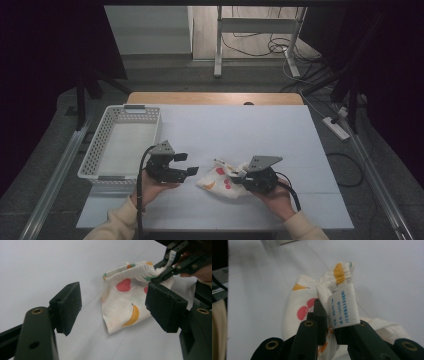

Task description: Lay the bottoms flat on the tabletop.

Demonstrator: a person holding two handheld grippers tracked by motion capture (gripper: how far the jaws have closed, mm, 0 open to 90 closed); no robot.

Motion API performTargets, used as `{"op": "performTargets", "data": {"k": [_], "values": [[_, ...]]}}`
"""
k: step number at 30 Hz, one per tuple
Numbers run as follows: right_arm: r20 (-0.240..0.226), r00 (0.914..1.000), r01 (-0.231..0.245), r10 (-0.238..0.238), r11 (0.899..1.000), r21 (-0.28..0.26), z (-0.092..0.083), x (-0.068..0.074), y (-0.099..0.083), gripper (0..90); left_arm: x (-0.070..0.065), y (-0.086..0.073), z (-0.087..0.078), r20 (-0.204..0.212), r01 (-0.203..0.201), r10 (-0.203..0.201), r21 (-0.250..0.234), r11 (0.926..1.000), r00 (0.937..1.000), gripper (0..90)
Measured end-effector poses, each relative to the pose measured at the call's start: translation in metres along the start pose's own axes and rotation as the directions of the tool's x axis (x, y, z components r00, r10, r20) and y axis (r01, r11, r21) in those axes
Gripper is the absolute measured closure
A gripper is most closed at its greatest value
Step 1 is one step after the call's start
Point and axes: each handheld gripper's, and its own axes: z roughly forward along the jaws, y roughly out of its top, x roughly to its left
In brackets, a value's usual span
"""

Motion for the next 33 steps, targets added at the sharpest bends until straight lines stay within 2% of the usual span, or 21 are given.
{"op": "performTargets", "data": {"k": [5, 8, 11, 14, 17, 20, 23, 25, 28, 30, 33], "values": [[-0.029, 0.9989, 0.039, -0.038, 0.999, 0.021, 0.001, 0.015, -0.004, 81.0, 0.000, -0.002, 0.003, 0.001, 0.000, 0.000, 0.012, 0.9999, 1.0000, 28.8], [-0.044, 0.9955, 0.086, -0.084, 0.995, 0.043, 0.004, 0.025, -0.005, 80.9, 0.000, -0.001, 0.003, 0.001, 0.000, 0.000, 0.012, 0.9999, 1.0000, 28.8], [-0.038, 0.9912, 0.129, -0.127, 0.989, 0.068, 0.008, 0.033, -0.006, 78.3, 0.000, -0.001, 0.004, 0.003, -0.005, 0.005, 0.013, 0.9999, 1.0000, 28.8], [-0.057, 0.9909, 0.127, -0.122, 0.989, 0.081, 0.012, 0.039, -0.006, 75.3, -0.001, -0.002, 0.004, 0.006, -0.004, 0.004, 0.016, 0.9999, 1.0000, 28.9], [-0.055, 0.9868, 0.157, -0.152, 0.983, 0.097, 0.014, 0.043, -0.007, 72.4, 0.000, -0.003, 0.006, 0.009, -0.001, 0.001, 0.020, 0.9998, 1.0000, 29.2], [-0.066, 0.9893, 0.136, -0.130, 0.987, 0.087, 0.013, 0.041, -0.007, 59.9, 0.000, -0.003, 0.007, 0.010, -0.003, 0.003, 0.025, 0.9997, 0.9999, 29.3], [-0.050, 0.9941, 0.098, -0.096, 0.995, 0.024, 0.005, 0.038, -0.005, 47.7, 0.000, -0.003, 0.007, 0.011, -0.002, 0.002, 0.025, 0.9997, 0.9999, 29.3], [-0.042, 0.9970, 0.063, -0.064, 0.998, -0.026, -0.004, 0.035, -0.001, 44.4, 0.000, -0.003, 0.007, 0.009, -0.001, 0.001, 0.024, 0.9997, 1.0000, 29.3], [-0.022, 0.9997, 0.010, -0.012, 0.996, -0.086, -0.017, 0.025, 0.002, 41.2, 0.000, -0.003, 0.008, 0.008, -0.001, 0.001, 0.025, 0.9997, 1.0000, 29.3], [0.022, 0.9996, -0.017, 0.019, 0.993, -0.117, -0.023, 0.018, 0.004, 38.5, 0.000, -0.003, 0.008, 0.008, 0.000, 0.000, 0.023, 0.9997, 1.0000, 29.3], [0.093, 0.9940, -0.046, 0.058, 0.991, -0.125, -0.030, 0.007, 0.008, 38.7, -0.001, -0.003, 0.008, 0.009, -0.002, 0.002, 0.025, 0.9997, 1.0000, 29.3]]}}
